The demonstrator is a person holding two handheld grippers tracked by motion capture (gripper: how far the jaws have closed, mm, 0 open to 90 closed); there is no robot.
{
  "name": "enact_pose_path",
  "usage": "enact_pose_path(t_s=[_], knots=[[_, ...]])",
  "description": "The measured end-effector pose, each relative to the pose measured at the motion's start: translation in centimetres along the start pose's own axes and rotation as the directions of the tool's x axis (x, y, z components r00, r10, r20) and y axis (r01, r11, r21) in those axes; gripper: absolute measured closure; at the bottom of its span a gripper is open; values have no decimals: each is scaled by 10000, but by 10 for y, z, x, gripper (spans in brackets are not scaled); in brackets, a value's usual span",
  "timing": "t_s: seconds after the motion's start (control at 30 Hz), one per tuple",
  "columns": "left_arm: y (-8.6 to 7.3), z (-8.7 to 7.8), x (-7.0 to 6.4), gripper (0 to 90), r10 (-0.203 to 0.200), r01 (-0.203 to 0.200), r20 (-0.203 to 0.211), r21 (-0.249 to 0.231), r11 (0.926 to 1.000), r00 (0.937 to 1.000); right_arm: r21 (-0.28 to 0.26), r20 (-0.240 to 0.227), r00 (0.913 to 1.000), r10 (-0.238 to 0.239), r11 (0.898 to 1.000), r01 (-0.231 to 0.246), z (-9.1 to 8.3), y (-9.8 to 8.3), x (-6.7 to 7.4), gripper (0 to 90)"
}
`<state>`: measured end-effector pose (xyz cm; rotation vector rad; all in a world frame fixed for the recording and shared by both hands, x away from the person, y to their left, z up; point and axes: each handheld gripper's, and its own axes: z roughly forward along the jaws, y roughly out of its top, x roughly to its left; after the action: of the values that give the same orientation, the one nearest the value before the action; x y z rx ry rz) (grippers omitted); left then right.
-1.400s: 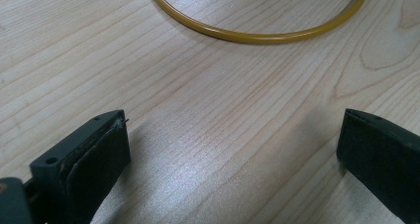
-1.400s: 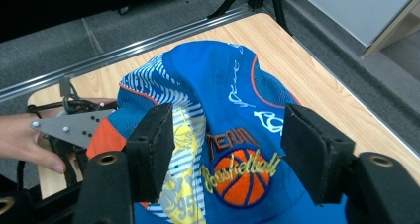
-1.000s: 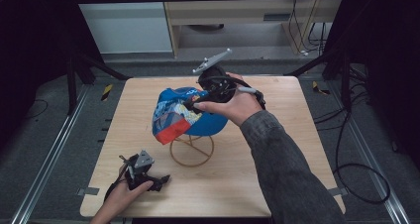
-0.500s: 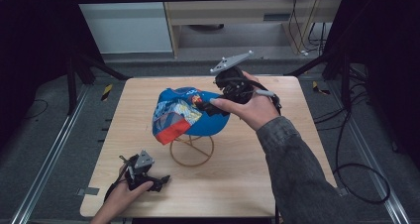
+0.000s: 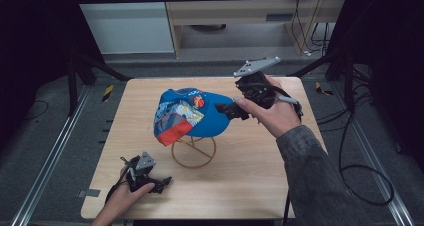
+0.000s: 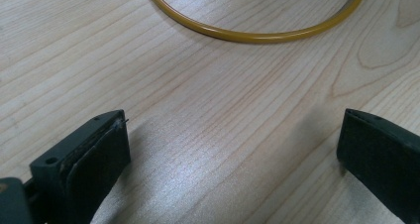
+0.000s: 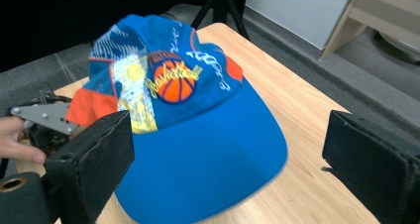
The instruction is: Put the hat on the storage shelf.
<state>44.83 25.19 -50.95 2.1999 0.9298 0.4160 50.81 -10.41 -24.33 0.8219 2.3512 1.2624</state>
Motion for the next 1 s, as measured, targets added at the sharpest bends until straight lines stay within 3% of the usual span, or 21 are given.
enact_pose_path(t_s=[0.4, 0.63, 1.0], knots=[[0, 0, 0, 0, 2, -2, -1, 1, 10000, 10000, -196, 338, 9989, 313, 9993, -306, -21, -22, -10, 72], [0, 0, 0, 0, 3, -3, -2, -5, 10000, 10000, -470, 579, 9967, 565, 9974, -538, -34, -41, -15, 78], [0, 0, 0, 0, 1, -1, 19, 32, 10000, 10000, -479, 1023, 9912, 835, 9957, -789, -44, -69, -22, 119]])
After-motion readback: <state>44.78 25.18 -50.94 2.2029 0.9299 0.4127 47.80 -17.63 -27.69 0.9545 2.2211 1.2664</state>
